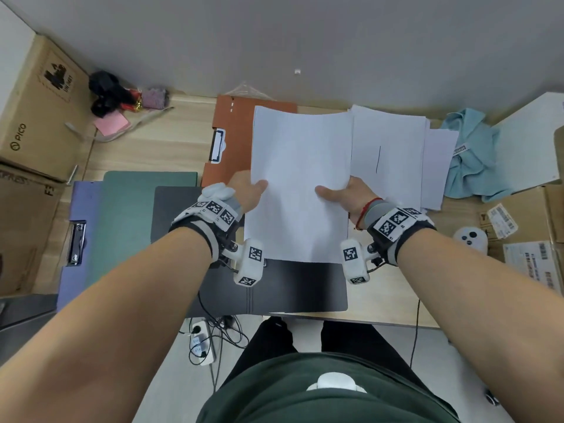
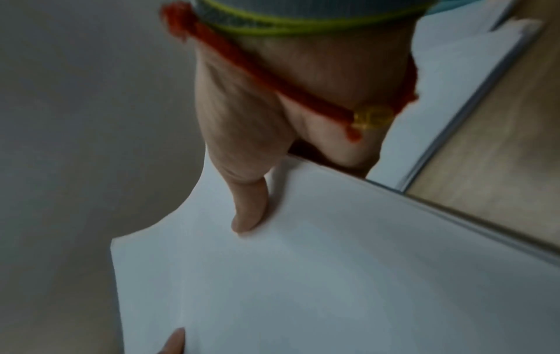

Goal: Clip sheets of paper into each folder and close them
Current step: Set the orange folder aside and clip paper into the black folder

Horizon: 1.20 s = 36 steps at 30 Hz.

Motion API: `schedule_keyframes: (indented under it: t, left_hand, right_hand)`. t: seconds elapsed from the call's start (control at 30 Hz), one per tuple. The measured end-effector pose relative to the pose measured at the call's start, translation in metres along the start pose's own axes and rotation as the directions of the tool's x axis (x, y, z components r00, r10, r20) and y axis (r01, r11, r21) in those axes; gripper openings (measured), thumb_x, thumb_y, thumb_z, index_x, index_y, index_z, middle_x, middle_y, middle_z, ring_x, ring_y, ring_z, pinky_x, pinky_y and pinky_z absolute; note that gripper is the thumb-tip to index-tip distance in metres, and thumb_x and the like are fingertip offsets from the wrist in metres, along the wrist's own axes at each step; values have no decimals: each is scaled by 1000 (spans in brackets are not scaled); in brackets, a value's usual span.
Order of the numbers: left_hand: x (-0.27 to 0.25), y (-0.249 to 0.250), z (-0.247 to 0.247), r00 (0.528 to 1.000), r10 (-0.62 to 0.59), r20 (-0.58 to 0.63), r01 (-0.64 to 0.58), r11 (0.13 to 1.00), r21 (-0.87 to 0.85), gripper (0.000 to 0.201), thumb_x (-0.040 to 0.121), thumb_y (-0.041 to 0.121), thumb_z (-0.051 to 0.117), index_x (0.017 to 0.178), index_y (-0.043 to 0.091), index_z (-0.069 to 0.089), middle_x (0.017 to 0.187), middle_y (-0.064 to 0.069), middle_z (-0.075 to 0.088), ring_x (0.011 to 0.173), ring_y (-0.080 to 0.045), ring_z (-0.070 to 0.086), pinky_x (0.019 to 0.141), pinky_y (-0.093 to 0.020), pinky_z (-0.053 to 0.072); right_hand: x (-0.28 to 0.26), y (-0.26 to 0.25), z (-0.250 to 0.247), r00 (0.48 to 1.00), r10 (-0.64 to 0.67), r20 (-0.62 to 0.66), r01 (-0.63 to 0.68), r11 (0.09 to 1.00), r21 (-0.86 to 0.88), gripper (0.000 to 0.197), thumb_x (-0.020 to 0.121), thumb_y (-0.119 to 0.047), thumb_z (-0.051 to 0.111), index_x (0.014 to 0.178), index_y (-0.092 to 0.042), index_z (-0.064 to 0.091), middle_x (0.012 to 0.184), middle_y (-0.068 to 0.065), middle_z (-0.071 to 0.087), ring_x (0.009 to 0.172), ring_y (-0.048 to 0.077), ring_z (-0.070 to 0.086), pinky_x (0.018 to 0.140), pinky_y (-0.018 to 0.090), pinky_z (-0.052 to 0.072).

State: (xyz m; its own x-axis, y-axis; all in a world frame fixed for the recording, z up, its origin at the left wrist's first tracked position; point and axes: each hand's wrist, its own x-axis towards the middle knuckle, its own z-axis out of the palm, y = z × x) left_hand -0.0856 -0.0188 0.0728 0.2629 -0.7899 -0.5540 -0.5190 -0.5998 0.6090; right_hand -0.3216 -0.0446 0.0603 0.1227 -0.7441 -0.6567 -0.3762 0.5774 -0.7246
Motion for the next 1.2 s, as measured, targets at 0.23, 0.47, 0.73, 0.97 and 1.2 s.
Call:
schedule_keyframes:
  t: [0.23, 0.47, 0.73, 0.97, 1.2]
  left_hand:
    - [-1, -43, 8, 979, -79, 187, 74, 997, 32, 25, 89, 25, 71, 100, 1, 72, 97, -16, 74, 78, -28, 69, 79, -41, 60]
    - [-6, -78, 14, 936, -217, 277, 195, 975, 103, 11, 88, 4, 65, 96, 3, 73, 87, -11, 72, 73, -19, 69, 60, -24, 58]
    - [-11, -82, 53, 948, -279, 155, 116, 754, 646, 49, 80, 54, 69, 112, 18, 65, 105, 0, 68, 88, -21, 62, 78, -31, 52]
    - [-4, -79, 75, 956, -292, 18, 223, 769, 599, 38, 71, 45, 79, 74, 19, 51, 58, 4, 46, 47, -10, 40, 43, -21, 25]
    - [0, -80, 65, 954, -295, 53, 222, 814, 536, 25, 71, 40, 75, 78, 26, 57, 70, 6, 59, 55, -15, 53, 56, -21, 43]
  right_hand:
    - [-19, 41, 11, 975, 118, -189, -151, 974, -170, 25, 88, -29, 71, 81, -12, 54, 75, -3, 54, 71, 18, 55, 58, 23, 40]
    - [-24, 77, 7, 950, 206, -234, -264, 932, -249, 46, 87, -32, 72, 120, -2, 60, 110, 10, 65, 90, 24, 57, 77, 30, 43]
    - [-9, 100, 12, 941, 261, -215, -314, 910, -272, 48, 87, -30, 72, 125, -5, 59, 119, 12, 65, 105, 30, 63, 78, 31, 46]
    - [1, 109, 20, 937, 285, -201, -331, 908, -258, 51, 86, -30, 73, 127, -5, 58, 121, 11, 66, 108, 28, 63, 85, 30, 47]
    - [5, 113, 20, 935, 299, -192, -343, 900, -268, 52, 87, -31, 71, 128, -2, 56, 121, 11, 64, 109, 29, 61, 83, 30, 45]
